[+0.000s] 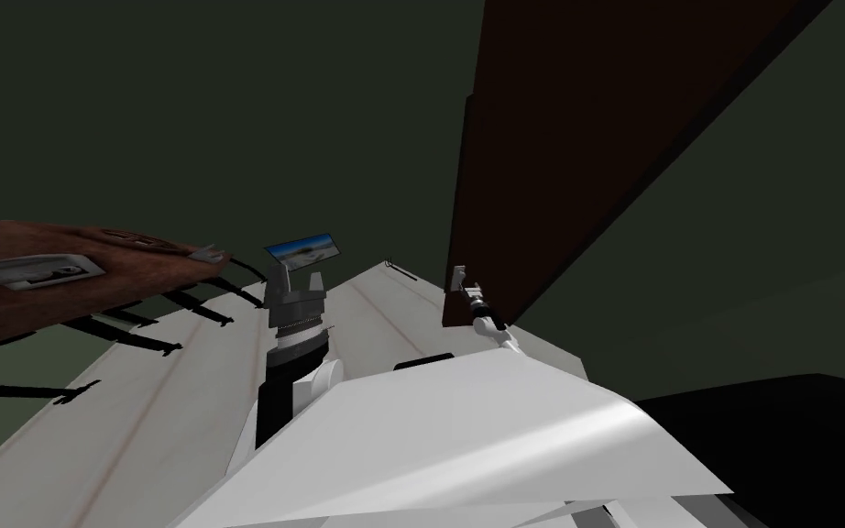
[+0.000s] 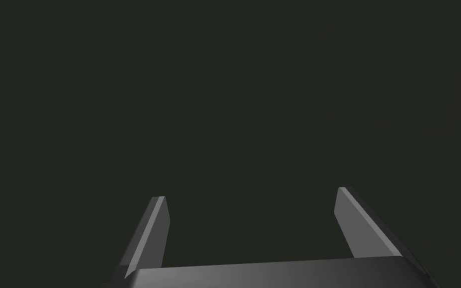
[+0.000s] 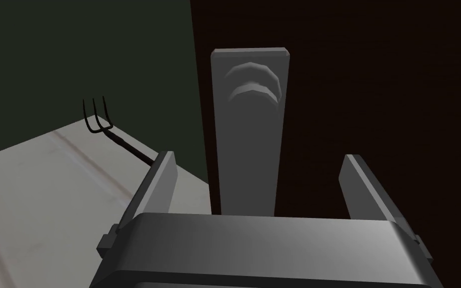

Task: Pull the door open

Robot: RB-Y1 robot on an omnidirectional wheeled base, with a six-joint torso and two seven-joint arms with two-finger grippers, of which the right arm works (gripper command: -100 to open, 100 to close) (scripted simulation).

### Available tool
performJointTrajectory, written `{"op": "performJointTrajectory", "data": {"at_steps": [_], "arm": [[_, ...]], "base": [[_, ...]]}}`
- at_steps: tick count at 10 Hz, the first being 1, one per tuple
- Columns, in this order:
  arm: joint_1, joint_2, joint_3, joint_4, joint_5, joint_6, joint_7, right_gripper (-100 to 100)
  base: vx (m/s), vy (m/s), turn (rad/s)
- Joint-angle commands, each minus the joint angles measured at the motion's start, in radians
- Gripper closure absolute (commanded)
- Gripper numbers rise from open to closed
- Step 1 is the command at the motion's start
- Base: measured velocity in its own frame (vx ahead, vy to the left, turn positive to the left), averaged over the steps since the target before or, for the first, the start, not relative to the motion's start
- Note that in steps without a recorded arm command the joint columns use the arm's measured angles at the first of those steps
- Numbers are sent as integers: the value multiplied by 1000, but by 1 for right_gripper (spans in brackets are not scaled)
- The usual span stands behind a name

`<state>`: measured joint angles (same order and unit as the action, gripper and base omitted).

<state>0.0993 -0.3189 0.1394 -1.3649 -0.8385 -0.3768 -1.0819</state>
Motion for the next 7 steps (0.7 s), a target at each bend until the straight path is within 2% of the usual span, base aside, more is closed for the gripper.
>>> {"op": "performJointTrajectory", "data": {"at_steps": [1, 3, 4, 5, 6, 7], "arm": [[-5, -26, -17, 30, -10, -20, -28, -100], [-8, -49, -35, 53, -19, -34, -49, -100], [-10, -65, -47, 69, -26, -44, -64, -100], [-6, -59, -35, 63, -20, -44, -59, -100], [-6, -59, -35, 63, -20, -44, -59, 100], [-6, -59, -35, 63, -20, -44, -59, 100]], "base": [[203, 22, 227], [202, 9, 121], [177, 11, 267], [84, 1, 55], [-6, -5, -67], [-29, -12, -16]]}}
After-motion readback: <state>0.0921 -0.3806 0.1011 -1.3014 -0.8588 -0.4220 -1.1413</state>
